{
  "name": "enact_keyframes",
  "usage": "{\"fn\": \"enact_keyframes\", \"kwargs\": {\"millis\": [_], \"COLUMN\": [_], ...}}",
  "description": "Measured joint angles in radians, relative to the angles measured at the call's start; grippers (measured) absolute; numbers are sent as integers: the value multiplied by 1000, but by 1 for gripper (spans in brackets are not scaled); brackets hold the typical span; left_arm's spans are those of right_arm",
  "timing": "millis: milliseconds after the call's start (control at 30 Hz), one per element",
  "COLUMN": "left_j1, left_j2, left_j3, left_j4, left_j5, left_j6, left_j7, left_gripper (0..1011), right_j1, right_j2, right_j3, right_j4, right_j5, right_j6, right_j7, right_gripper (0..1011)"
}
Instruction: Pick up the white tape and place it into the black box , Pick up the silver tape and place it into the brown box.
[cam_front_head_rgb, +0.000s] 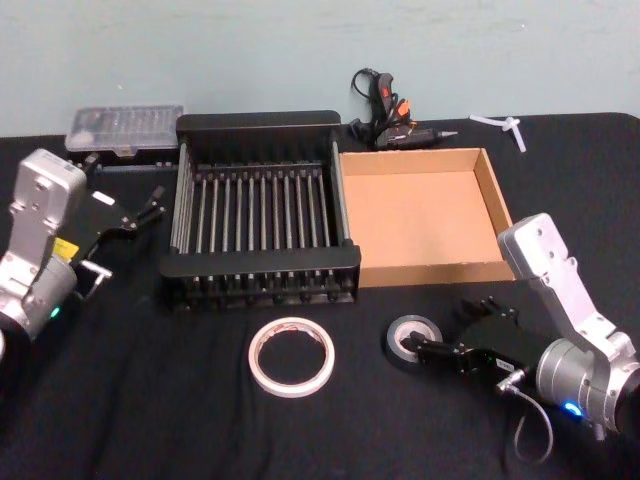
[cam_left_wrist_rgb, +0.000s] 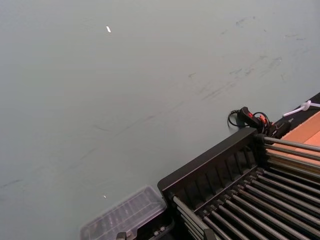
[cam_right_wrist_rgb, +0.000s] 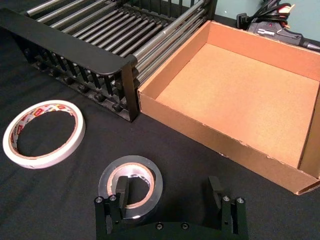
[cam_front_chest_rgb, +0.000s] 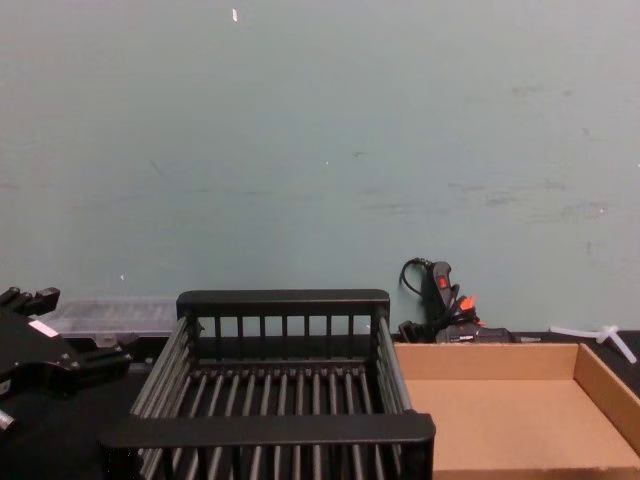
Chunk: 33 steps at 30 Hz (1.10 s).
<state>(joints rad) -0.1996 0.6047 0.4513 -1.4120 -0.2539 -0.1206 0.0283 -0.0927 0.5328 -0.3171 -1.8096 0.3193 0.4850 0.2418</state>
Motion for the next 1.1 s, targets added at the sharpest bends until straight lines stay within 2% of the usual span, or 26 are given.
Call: {"fn": "enact_keyframes", "kwargs": {"millis": [767,1100], "left_j1": [0,0], "left_j2": [0,0], "left_j3": [0,0], "left_j4": [0,0], "left_j5": [0,0], "left_j6": [0,0], "left_j7": [0,0], "left_gripper": [1001,1000], "right_j1": [15,16], "right_j2": [-46,-50], "right_j3": [17,20], "right_j4": [29,31], "right_j5": [-49,-56], "right_j6": [11,13], "right_j7": [34,40], "right_gripper": [1003,1003]}}
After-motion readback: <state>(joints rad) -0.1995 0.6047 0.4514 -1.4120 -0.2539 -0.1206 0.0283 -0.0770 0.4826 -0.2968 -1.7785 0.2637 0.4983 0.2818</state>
